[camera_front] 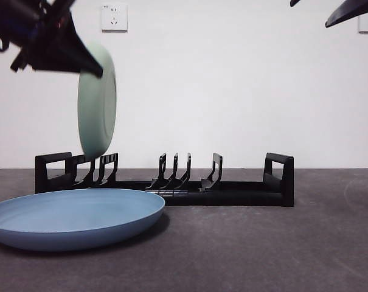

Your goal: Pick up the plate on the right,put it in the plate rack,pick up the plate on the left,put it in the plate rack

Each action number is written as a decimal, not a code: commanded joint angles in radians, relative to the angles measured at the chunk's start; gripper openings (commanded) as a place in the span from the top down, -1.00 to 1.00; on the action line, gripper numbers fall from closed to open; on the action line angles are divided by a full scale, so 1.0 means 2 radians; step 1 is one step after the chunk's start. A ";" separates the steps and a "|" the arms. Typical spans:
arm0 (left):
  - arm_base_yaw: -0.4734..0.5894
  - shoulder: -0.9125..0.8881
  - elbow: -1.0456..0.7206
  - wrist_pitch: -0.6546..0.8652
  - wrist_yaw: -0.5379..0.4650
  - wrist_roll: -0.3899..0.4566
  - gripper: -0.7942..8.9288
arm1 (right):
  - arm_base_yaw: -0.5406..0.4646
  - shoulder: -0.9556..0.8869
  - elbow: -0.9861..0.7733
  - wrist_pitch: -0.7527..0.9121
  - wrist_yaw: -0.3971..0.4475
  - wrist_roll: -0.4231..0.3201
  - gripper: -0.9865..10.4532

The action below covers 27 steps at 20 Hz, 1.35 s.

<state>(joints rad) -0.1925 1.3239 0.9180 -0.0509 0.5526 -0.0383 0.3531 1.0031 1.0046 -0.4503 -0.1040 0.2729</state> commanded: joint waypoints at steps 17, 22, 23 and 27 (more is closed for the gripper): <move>0.001 0.047 0.003 -0.064 -0.023 0.021 0.19 | 0.002 0.007 0.000 -0.019 -0.050 -0.001 0.28; 0.001 -0.029 0.003 -0.114 -0.013 0.035 0.19 | 0.015 0.047 0.000 -0.026 -0.157 -0.001 0.28; 0.000 -0.053 0.003 -0.123 -0.013 0.035 0.19 | 0.024 0.061 0.000 -0.028 -0.163 -0.001 0.28; -0.014 -0.162 0.003 -0.154 -0.040 0.037 0.19 | 0.061 0.133 0.000 -0.021 -0.171 -0.007 0.28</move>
<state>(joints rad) -0.2207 1.0000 0.9237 -0.3611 0.4709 0.0208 0.4740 1.2652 1.0046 -0.4938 -0.4454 0.2691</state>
